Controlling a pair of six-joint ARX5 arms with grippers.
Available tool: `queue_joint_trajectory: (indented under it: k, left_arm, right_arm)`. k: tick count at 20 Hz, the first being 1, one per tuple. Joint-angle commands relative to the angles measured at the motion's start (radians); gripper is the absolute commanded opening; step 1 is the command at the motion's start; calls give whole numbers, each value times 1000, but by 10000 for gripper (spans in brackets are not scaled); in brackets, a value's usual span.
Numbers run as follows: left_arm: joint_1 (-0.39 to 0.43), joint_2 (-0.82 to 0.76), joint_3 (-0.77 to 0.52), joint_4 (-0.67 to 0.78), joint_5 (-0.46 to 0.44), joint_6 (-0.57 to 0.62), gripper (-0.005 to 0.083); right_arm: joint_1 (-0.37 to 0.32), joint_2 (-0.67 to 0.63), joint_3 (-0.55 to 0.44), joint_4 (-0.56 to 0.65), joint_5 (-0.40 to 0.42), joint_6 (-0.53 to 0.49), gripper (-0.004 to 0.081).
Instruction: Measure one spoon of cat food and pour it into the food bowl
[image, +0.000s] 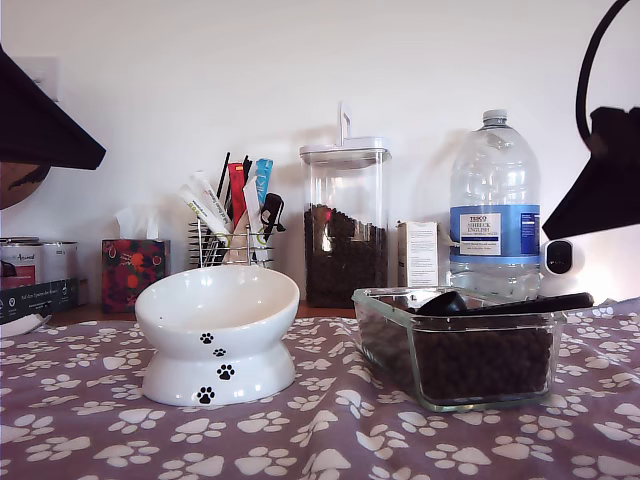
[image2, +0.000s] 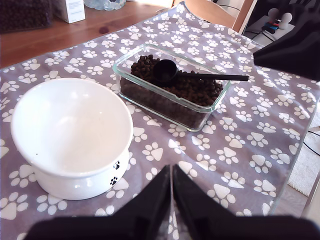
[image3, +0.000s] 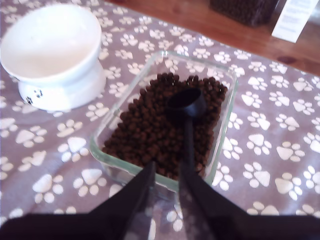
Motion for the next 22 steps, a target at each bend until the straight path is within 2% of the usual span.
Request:
queue_joint_trajectory:
  k: [1, 5, 8, 13, 22]
  left_arm:
    - [-4, -2, -16, 11, -2, 7, -19]
    - [-4, -2, -16, 8, -2, 6, -19]
    - [-4, -2, -16, 8, -2, 4, -19]
    - [-4, -2, -16, 8, -2, 4, -19]
    - [-4, -2, -16, 8, -2, 4, -19]
  right_arm:
    - [-4, 26, -10, 16, 4, -30, 173]
    - [-8, 92, -10, 35, 40, -68, 214]
    - [-37, 137, -10, 50, 39, -102, 225]
    - [-86, 159, -10, 66, 36, -102, 234]
    - [-102, 208, -10, 66, -45, -99, 234]
